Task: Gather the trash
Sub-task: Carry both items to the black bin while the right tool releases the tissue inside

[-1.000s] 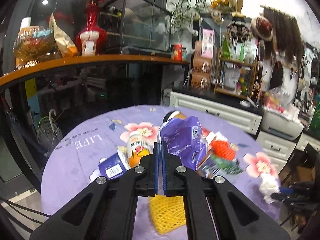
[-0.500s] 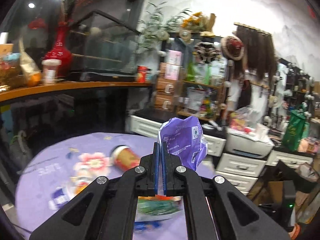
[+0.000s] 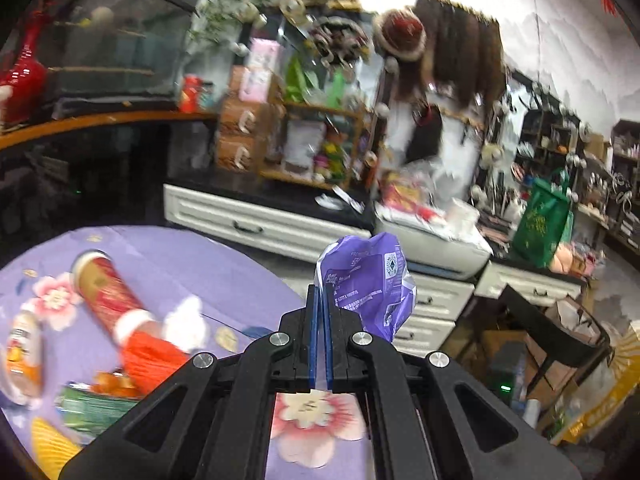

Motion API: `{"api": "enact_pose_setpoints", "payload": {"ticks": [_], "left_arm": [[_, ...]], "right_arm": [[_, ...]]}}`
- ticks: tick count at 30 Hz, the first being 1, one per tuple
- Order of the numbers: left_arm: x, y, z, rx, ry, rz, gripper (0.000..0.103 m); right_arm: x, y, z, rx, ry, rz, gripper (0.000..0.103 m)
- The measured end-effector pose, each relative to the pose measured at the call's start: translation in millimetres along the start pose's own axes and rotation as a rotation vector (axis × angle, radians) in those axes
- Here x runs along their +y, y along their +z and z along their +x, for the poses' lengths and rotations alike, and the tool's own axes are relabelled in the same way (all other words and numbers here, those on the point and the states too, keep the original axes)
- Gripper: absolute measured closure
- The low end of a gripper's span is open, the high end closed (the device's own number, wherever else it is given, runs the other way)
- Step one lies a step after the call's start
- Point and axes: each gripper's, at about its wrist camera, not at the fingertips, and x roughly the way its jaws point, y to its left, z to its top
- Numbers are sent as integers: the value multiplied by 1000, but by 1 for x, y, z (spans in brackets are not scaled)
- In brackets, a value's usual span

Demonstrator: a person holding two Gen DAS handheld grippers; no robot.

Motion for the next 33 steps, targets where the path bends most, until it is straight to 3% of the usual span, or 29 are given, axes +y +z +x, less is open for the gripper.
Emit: {"api": "enact_pose_setpoints", "payload": {"ticks": [6, 12, 18, 20, 33], "left_arm": [[-29, -23, 54, 98, -13, 35, 100], [-51, -39, 94, 172, -13, 61, 100], [-71, -53, 127, 233, 14, 111, 100], [-79, -60, 140, 256, 34, 129, 100], [-115, -117, 214, 452, 155, 255, 99]], "right_arm": [[-46, -21, 77, 106, -27, 134, 80], [-63, -37, 113, 143, -53, 193, 60], [-72, -45, 84, 87, -39, 222, 59], [-76, -47, 66, 54, -32, 225, 53], [-102, -74, -6, -23, -142, 229, 44]]}}
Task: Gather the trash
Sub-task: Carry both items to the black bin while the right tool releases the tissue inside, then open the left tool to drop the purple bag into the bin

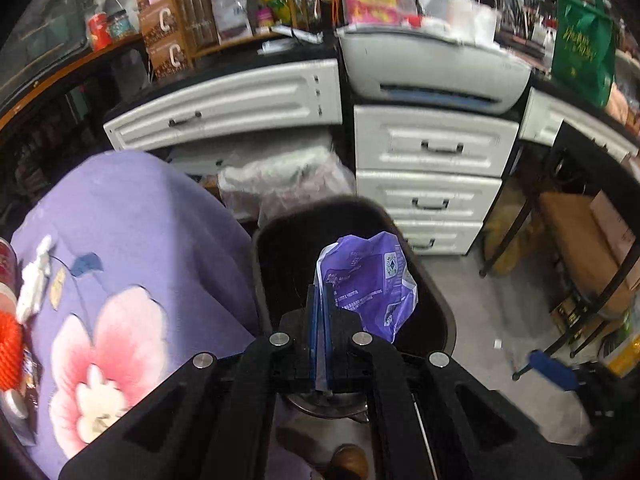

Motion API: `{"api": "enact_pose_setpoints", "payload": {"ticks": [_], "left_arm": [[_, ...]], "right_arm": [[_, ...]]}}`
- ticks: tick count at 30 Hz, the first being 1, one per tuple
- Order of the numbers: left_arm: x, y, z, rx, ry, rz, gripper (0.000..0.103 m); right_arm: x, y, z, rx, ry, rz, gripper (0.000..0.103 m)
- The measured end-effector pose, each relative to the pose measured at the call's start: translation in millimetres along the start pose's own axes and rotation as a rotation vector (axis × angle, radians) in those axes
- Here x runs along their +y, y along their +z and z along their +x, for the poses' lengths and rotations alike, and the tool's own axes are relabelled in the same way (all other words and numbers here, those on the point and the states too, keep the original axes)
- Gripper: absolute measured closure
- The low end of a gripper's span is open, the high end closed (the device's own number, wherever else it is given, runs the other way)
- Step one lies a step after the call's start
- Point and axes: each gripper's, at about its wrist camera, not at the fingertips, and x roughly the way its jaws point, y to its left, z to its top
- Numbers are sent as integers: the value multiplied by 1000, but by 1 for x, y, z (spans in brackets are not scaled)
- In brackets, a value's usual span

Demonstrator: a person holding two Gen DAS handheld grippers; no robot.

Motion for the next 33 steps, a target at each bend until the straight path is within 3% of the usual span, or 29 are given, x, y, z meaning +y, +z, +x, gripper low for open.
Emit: {"api": "enact_pose_setpoints", "payload": {"ticks": [4, 6, 9, 16, 24, 30, 33], "left_arm": [[-3, -5, 8, 30, 8, -7, 85], [-3, -7, 4, 27, -8, -9, 64], [-2, -7, -12, -14, -39, -20, 49], [9, -12, -59, -96, -91, -48, 32], [50, -45, -137, -208, -94, -50, 14], [93, -80, -192, -278, -65, -68, 8], [119, -100, -213, -307, -10, -100, 6]], "right_arm": [[-10, -4, -8, -7, -3, 29, 42], [-14, -3, -8, -11, -12, 38, 42], [-15, -3, -9, -10, -9, 58, 42], [-3, -3, -16, -19, 1, 39, 42], [36, 3, -35, -39, 44, -41, 42], [89, 7, -58, -63, 119, -140, 42], [119, 8, -68, -72, 164, -196, 41]]}}
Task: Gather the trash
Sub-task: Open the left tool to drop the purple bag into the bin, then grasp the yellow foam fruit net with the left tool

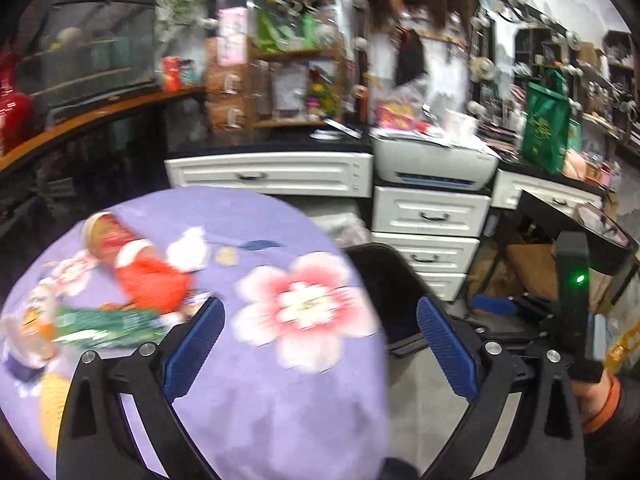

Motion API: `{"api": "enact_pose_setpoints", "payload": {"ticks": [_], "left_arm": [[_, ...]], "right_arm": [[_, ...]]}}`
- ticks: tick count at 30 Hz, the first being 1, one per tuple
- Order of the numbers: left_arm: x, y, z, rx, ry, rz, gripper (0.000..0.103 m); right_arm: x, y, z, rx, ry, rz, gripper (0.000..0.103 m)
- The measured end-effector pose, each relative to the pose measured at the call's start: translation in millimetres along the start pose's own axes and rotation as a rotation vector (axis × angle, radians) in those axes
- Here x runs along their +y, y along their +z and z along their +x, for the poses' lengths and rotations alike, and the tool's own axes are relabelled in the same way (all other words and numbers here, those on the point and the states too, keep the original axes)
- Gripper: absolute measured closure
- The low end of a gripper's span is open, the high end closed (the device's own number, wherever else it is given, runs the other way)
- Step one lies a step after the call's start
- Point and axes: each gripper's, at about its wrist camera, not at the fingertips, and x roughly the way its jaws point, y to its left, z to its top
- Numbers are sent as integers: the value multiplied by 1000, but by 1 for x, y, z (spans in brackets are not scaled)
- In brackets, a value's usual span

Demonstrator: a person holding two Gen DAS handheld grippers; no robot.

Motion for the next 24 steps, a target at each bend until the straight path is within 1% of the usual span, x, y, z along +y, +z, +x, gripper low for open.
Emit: {"api": "enact_pose_setpoints", "payload": {"ticks": [3, 6, 10, 14, 16, 17, 20, 24], "left_arm": [[30, -12, -18, 4, 52, -42, 6], [71, -29, -37, 13, 143, -86, 6], [121, -51, -62, 27, 246, -150, 6], [162, -73, -70, 86, 338, -205, 6], [181, -82, -73, 110, 371, -240, 6], [191, -87, -74, 120, 386, -264, 6], [214, -96, -70, 154, 391, -311, 6], [230, -106, -51, 221, 373, -326, 15]], "right_arm": [[33, 8, -2, 0, 53, -49, 41], [68, 15, -2, -4, 104, -111, 41], [103, 19, -1, -5, 152, -164, 41], [132, 23, 5, 1, 181, -205, 41], [144, 26, 7, 0, 190, -217, 41], [150, 27, 7, -1, 196, -226, 41], [165, 29, 7, -6, 209, -248, 41], [180, 31, 5, -12, 222, -267, 41]]}}
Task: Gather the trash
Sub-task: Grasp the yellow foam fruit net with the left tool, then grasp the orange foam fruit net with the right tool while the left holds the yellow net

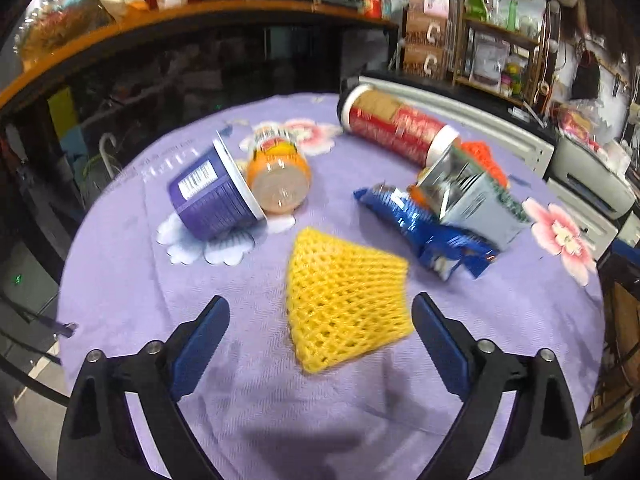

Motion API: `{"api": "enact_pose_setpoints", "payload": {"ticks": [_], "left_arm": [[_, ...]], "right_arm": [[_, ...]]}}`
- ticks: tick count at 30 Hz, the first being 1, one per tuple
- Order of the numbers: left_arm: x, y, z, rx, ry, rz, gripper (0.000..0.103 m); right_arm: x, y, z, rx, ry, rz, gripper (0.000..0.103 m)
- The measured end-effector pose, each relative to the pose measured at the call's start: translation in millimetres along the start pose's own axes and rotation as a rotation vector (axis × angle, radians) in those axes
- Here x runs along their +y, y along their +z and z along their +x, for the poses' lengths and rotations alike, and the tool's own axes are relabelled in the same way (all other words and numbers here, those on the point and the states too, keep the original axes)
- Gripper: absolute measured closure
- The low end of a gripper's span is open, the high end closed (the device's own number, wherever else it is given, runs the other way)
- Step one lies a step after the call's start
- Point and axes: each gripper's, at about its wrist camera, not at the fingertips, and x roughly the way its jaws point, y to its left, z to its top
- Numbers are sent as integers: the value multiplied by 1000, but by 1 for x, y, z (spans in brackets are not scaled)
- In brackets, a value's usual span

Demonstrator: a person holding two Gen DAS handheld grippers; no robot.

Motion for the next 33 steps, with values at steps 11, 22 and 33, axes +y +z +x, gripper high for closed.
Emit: {"api": "enact_pose_setpoints", "payload": {"ticks": [11, 22, 33], "left_arm": [[9, -3, 19, 49, -54, -55, 74], [11, 0, -4, -35, -114, -117, 90], [19, 6, -24, -116, -86, -123, 90]], "right_arm": [[11, 11, 13, 15, -3, -20, 41], [24, 44, 50, 36, 33, -16, 41], [33, 96, 128, 99, 28, 23, 41]]}}
